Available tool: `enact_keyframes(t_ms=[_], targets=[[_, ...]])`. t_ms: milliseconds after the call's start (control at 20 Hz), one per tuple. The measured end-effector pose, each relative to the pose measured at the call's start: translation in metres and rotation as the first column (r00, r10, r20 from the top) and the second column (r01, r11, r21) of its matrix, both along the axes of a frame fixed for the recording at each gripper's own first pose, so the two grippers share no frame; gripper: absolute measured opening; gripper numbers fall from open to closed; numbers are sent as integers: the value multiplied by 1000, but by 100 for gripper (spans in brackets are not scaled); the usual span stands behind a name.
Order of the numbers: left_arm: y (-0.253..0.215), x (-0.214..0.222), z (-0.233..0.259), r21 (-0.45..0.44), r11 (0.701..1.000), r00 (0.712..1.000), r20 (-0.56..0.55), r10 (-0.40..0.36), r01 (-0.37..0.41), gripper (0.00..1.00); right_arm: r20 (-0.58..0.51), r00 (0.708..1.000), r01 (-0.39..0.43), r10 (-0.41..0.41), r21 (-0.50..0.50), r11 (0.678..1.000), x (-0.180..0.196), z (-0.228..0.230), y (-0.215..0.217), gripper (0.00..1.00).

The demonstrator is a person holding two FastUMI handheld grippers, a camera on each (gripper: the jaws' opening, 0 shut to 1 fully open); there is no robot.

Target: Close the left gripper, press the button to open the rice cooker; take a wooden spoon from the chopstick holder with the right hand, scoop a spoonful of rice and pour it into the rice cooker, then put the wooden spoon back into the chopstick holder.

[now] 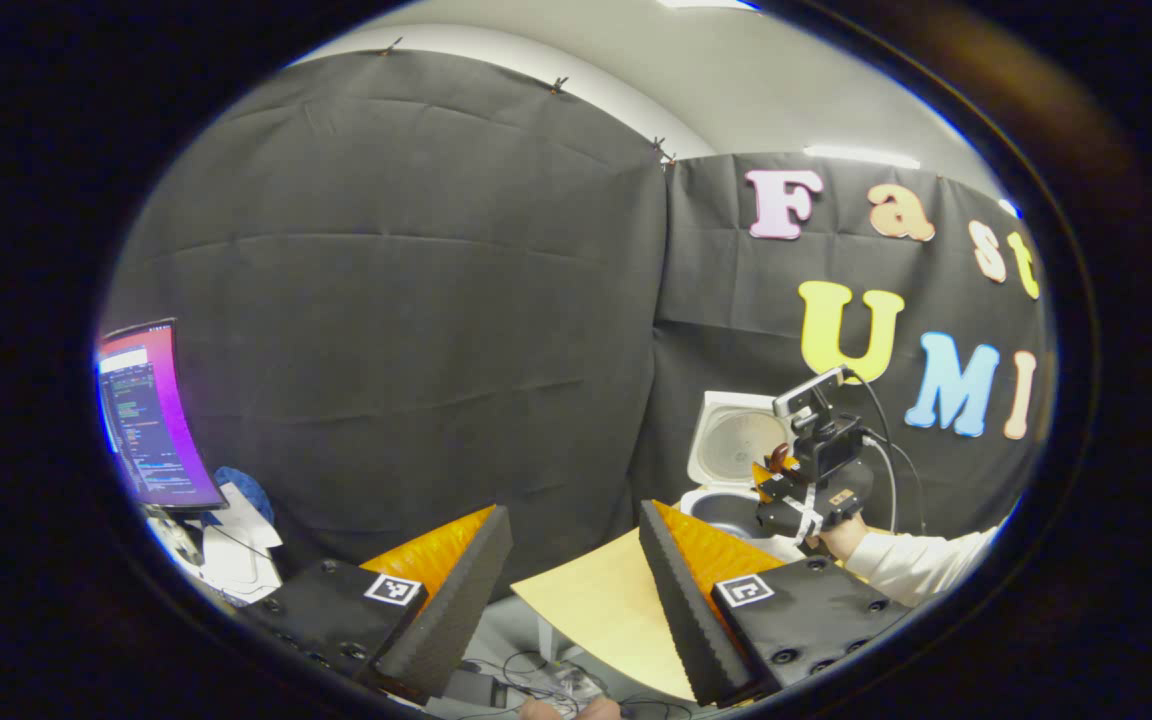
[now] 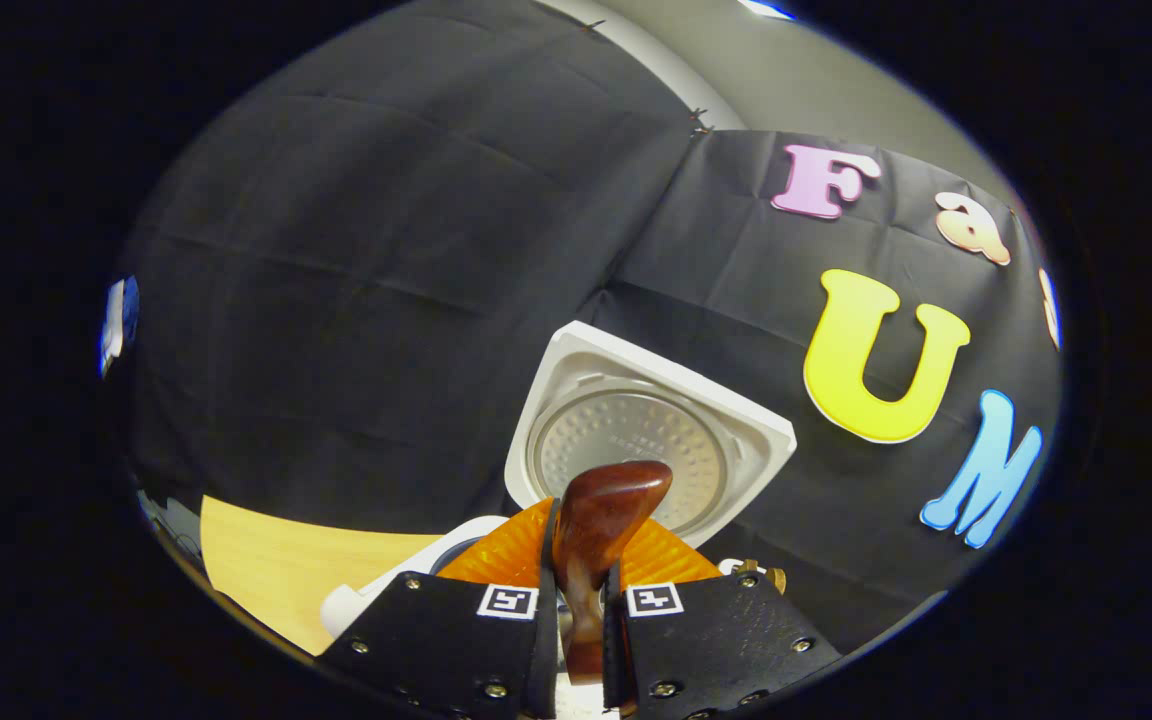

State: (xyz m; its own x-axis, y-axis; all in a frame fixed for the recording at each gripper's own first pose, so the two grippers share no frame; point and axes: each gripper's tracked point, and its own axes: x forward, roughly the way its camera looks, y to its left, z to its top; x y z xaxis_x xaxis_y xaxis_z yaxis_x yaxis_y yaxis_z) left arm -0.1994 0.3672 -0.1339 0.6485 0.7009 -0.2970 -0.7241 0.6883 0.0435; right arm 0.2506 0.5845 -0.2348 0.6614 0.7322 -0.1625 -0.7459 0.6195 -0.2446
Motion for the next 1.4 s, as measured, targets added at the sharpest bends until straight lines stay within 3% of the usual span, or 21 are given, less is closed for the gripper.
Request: enact_keyframes(t_ms=[50, 100, 350, 750, 950, 1150, 1200, 1400], targets=[[-1, -1, 3, -3, 1000, 1000, 11, -15, 15, 86, -31, 999, 9, -9, 25, 1000, -4, 12, -11, 18], [-4, -3, 4, -9, 999, 999, 23, -31, 31, 91, -72, 997, 23, -19, 59, 998, -13, 23, -27, 18], [-19, -3, 14, -11, 988, 985, 85, -151, 153, 86, -238, 967, 129, -89, 157, 979, -36, 67, -118, 18], [-56, -3, 27, -78, 927, 918, 188, -349, 368, 86, -469, 857, 359, -215, 244, 901, -76, 91, -295, 18], [-69, 2, 41, -104, 902, 894, 221, -389, 418, 86, -526, 809, 448, -263, 261, 855, -82, 84, -378, 18], [-142, 70, 26, -86, 889, 883, 193, -429, 450, 85, -561, 774, 506, -294, 269, 820, -72, 66, -443, 18], [-159, 84, 22, -97, 886, 883, 189, -430, 453, 97, -575, 761, 519, -302, 259, 814, -66, 56, -460, 18], [-201, 106, 17, -114, 893, 895, 168, -414, 435, 85, -639, 708, 569, -299, 266, 778, -35, 16, -517, 18]])
